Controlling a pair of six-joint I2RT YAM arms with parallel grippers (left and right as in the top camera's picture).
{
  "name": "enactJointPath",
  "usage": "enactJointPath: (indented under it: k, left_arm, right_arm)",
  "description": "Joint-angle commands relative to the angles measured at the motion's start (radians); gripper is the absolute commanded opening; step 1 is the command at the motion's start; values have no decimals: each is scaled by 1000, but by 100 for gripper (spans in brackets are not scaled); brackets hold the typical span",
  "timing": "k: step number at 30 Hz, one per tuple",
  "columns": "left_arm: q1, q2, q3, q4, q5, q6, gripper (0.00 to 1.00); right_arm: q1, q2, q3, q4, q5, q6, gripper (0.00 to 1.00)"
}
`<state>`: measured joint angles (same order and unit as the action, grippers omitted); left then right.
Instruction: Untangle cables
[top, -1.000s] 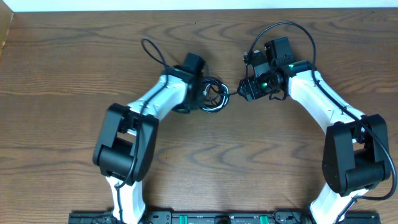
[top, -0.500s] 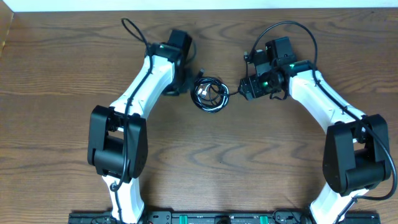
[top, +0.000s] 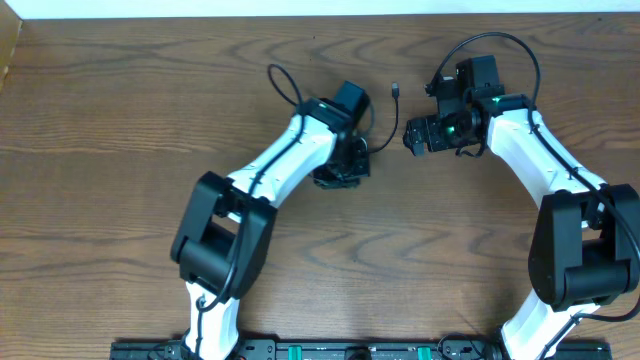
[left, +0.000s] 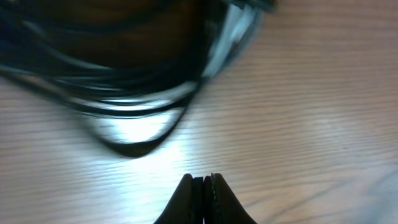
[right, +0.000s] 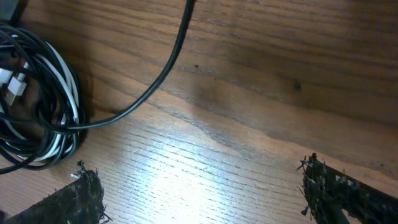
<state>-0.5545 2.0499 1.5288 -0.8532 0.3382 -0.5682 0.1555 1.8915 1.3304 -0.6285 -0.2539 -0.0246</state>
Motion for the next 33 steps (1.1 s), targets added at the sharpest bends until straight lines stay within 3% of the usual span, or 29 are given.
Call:
enactJointPath:
  k: [1,6,12,21,30,33]
  left_arm:
    - [-25,53,-3,40,35,-44,7]
    - [-26,135,-3,132,-102,-62,7]
    - [41,155,-2,172,-150,-20,8]
    - [175,155,-2,109,-210,128,7]
    - [252,108,84,-127,-212,130,7]
    - [245,51,107,-128,-212,130,8]
  right_arm:
    - [-1,13,-3,-2,0,13,99]
    - [-2,13,-3,-2,0,13,99]
    - [-2,13,-3,-2,0,13,99]
    - [10,13,-3,18,-139,13,99]
    - [33,13,-3,38,-167,13,99]
    - [33,13,-3,39,-161,13,99]
